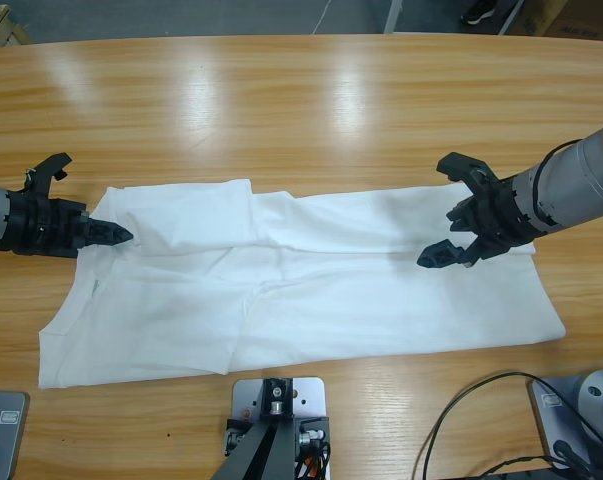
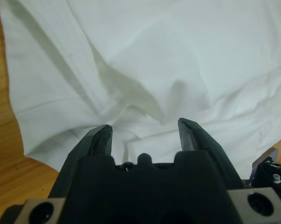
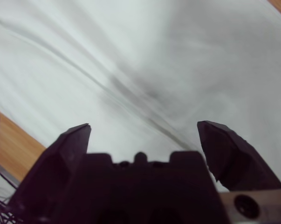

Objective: Fold clothes

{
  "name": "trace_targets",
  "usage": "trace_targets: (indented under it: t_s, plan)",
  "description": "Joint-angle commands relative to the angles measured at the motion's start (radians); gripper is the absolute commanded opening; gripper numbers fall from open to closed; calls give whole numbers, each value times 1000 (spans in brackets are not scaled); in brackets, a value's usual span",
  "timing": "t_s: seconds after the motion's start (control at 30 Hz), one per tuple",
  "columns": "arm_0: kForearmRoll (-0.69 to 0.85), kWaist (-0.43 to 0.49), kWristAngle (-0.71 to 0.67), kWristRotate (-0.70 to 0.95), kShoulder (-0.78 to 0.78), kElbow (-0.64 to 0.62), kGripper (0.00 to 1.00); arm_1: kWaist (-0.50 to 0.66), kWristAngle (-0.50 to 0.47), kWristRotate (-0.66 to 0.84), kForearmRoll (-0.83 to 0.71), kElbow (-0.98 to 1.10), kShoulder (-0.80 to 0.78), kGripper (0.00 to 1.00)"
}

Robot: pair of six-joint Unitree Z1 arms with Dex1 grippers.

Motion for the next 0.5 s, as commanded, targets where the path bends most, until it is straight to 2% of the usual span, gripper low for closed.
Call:
trace_targets:
  t_s: [0.03, 0.17, 0.23, 0.5]
  plan:
    - [-40, -13, 0, -23, 51, -24, 485, -1, -13, 5, -13, 13, 39, 927]
    - [-51, -16, 0, -24, 61, -20, 483, -2, -13, 5, -16, 12, 45, 927]
    - [-58, -22, 0, -26, 66, -19, 403, -2, -13, 5, -18, 10, 47, 927]
    - [-107, -56, 7, -44, 109, -10, 401, -10, -13, 5, -19, 10, 47, 927]
